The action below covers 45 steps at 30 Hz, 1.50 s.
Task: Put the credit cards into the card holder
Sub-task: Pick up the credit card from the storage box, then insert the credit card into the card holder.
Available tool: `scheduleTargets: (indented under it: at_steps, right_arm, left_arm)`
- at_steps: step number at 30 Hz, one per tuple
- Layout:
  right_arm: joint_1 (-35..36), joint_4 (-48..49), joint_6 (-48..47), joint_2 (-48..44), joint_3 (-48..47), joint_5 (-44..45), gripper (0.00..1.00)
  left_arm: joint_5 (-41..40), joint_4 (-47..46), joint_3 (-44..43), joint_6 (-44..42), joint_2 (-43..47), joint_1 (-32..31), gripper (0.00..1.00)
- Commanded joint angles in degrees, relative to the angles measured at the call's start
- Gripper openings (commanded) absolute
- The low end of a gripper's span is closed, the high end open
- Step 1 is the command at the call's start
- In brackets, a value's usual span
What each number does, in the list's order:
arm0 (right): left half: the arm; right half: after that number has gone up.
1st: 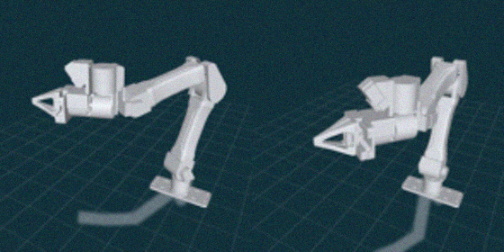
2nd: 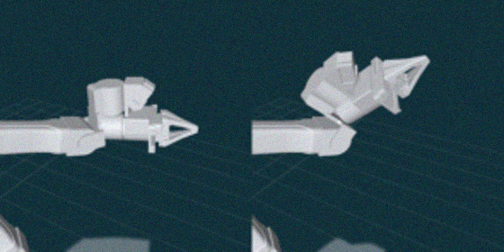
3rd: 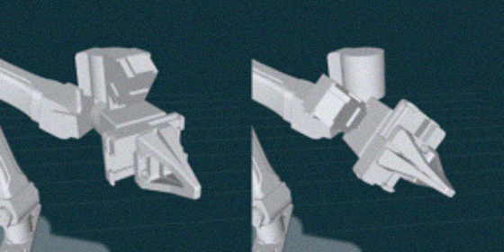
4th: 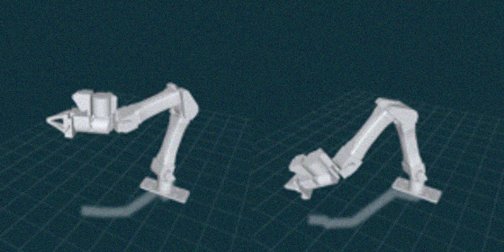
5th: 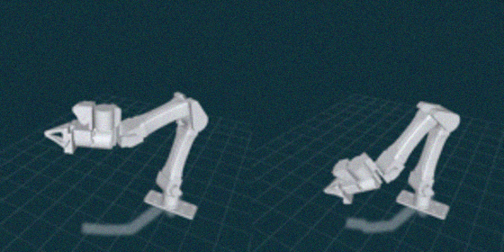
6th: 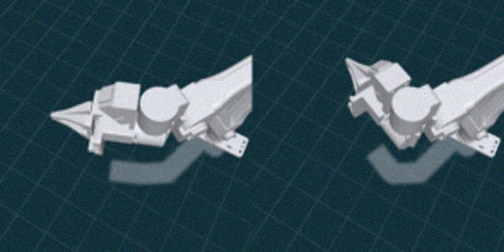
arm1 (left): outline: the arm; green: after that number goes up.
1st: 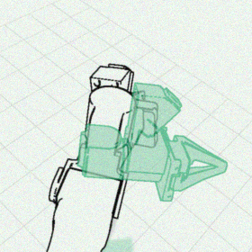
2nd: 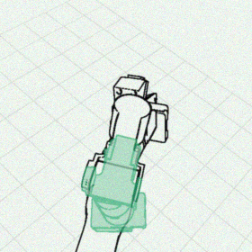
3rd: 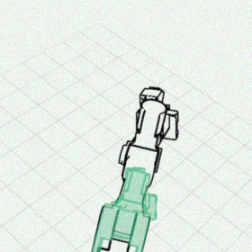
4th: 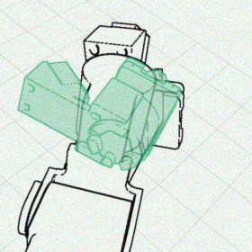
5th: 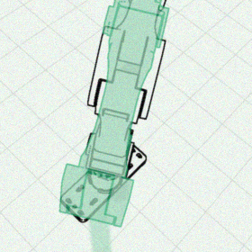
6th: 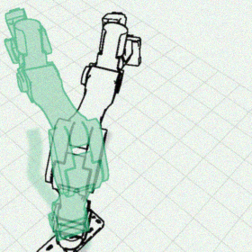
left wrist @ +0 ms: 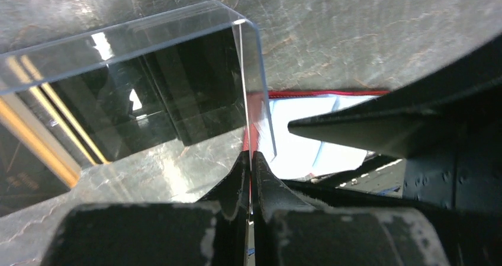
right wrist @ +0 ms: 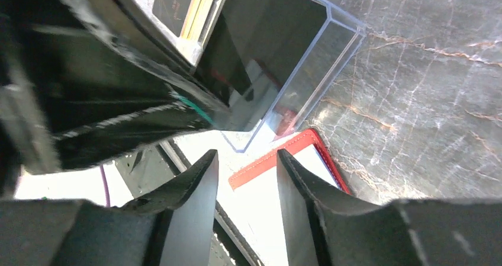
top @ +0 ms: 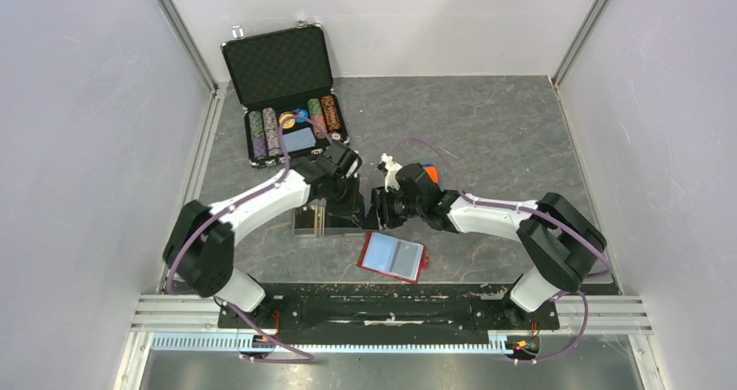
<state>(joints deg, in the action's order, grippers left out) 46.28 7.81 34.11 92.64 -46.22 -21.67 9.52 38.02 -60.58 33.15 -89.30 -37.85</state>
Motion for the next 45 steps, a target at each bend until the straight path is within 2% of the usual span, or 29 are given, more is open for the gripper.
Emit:
scheduleTargets:
  at_steps: [1,3,7,9,12,14,16,18,20,22,27,31,41,45]
  right_arm:
    - [-0.48,-0.58,-1.72,-7.72,0.51,3.24,0.51]
    - [-1.25,-1.07,-1.82,-11.63,1.81,4.05,0.64]
    - [-3.94,-1.09,-1.53,-20.68,6.25,3.09,0.82]
    - [-5.95,-1.04,-1.50,-25.13,9.52,0.97,0.87]
    - [-9.00,0.06,0.39,-31.71,15.64,-4.57,0.89]
    - [-10.07,2.43,2.39,-35.62,20.45,-8.28,0.88]
    - [-10.78,7.13,6.75,-39.61,25.46,-11.08,0.87]
    - [-11.79,20.46,14.89,-42.83,33.00,-14.71,0.84]
    - [-13.02,35.73,24.92,-43.31,38.78,-18.26,0.80]
    - [-13.50,46.46,30.55,-41.25,41.52,-20.21,0.75]
    - [-13.45,58.93,36.42,-36.60,43.09,-21.16,0.62]
    - [-13.52,63.28,37.94,-34.93,42.71,-21.48,0.58]
    - [-13.34,58.98,36.30,-32.51,40.99,-21.39,0.42]
    - [-12.98,59.86,36.47,-31.39,40.92,-21.30,0.41]
  left_arm:
    - [-3.45,0.34,-1.18,1.30,9.65,0.10,0.02]
    - [-3.25,0.43,-0.51,1.53,13.39,0.14,0.02]
    - [2.10,-3.15,3.22,3.07,20.32,0.14,0.02]
    - [7.22,-6.90,6.30,4.63,23.40,0.13,0.02]
    - [17.31,-20.29,14.79,10.53,27.20,0.05,0.02]
    - [23.61,-31.96,21.10,16.54,28.87,0.01,0.02]
    - [26.25,-42.00,26.29,21.44,30.05,-0.66,0.02]
    - [27.95,-49.48,29.55,24.70,30.25,-1.77,0.02]
    - [29.62,-52.18,30.43,25.85,28.94,-2.70,0.02]
    - [31.33,-53.46,30.13,26.29,27.11,-3.80,0.02]
    - [32.06,-54.56,30.03,26.75,25.60,-5.72,0.02]
    - [32.00,-53.88,30.51,26.86,24.89,-6.16,0.02]
    - [32.45,-56.25,29.74,26.65,23.54,-8.67,0.03]
    - [33.07,-56.60,28.61,25.99,22.72,-9.69,0.05]
